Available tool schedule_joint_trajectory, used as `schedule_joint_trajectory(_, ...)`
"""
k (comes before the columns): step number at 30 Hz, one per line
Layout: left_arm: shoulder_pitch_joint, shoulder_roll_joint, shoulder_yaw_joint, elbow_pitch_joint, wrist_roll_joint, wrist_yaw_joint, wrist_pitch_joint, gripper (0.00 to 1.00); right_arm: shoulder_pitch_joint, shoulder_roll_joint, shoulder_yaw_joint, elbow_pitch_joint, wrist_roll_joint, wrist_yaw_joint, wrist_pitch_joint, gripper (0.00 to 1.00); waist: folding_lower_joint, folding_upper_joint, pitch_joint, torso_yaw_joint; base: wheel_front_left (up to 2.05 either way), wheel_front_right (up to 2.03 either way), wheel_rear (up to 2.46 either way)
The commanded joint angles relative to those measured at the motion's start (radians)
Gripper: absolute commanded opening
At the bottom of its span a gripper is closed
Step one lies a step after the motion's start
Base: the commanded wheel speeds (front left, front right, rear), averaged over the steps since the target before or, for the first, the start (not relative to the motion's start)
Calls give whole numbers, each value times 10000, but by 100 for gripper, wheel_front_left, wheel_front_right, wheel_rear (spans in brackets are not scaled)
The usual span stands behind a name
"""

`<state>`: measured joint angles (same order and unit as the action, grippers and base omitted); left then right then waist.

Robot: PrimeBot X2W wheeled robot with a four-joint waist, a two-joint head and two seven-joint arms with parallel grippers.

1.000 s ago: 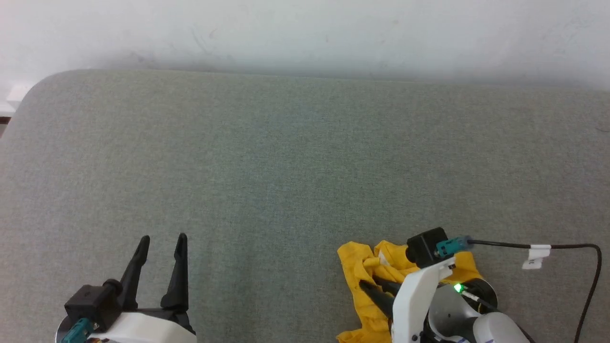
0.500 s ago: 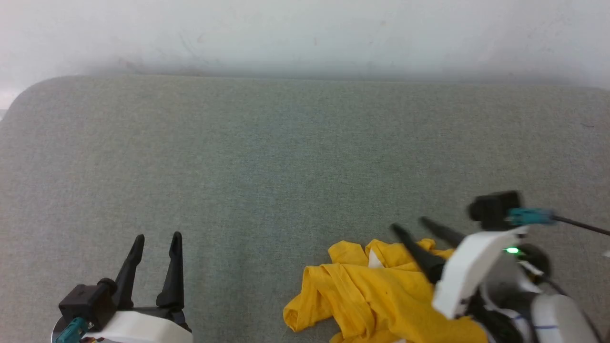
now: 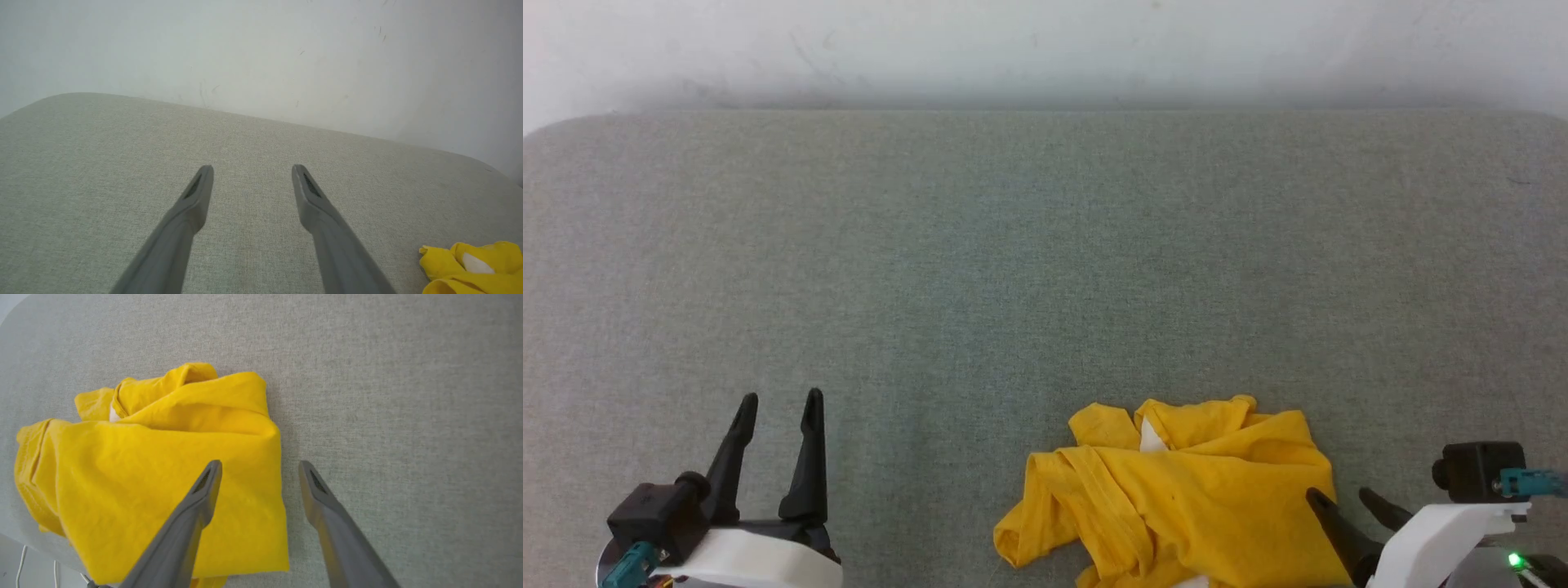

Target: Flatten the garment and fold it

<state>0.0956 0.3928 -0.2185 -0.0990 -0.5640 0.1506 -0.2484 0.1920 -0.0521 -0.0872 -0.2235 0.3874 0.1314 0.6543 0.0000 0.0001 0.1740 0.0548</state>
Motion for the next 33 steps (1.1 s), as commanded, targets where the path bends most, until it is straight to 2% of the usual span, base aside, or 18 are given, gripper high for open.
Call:
schedule_joint_trajectory(1, -99, 86, 38, -46, -26, -26, -58, 100, 21, 18, 40, 123, 32, -7, -124, 100, 0, -1, 47, 2, 0, 0, 0)
schedule_joint_trajectory(12, -445, 257, -132, -103, 64, -87, 185, 100, -788, 18, 554, 2149, 311, -7, -175, 100, 0, -1, 22, 274, 0, 0, 0)
schedule_joint_trajectory(13, -474, 260, -156, -102, 75, -91, 198, 100, -863, 18, 529, 2317, 300, -7, -205, 68, 0, -1, 3, 286, 0, 0, 0)
schedule_joint_trajectory(14, -496, 261, -179, -100, 84, -92, 210, 100, -944, 18, 534, 2428, 235, -7, -263, 0, 0, -1, -19, 292, 0, 0, 0)
schedule_joint_trajectory(24, -373, 231, -250, -436, 156, 31, 184, 100, -1631, 18, 312, 2131, -97, -7, -590, 0, 0, -1, -191, -154, 0, 0, 0)
schedule_joint_trajectory(33, -439, 485, -184, -756, 189, 64, 341, 100, -3054, -148, -186, 1710, -1407, -7, -282, 0, 0, -1, 140, -965, 0, 0, 0)
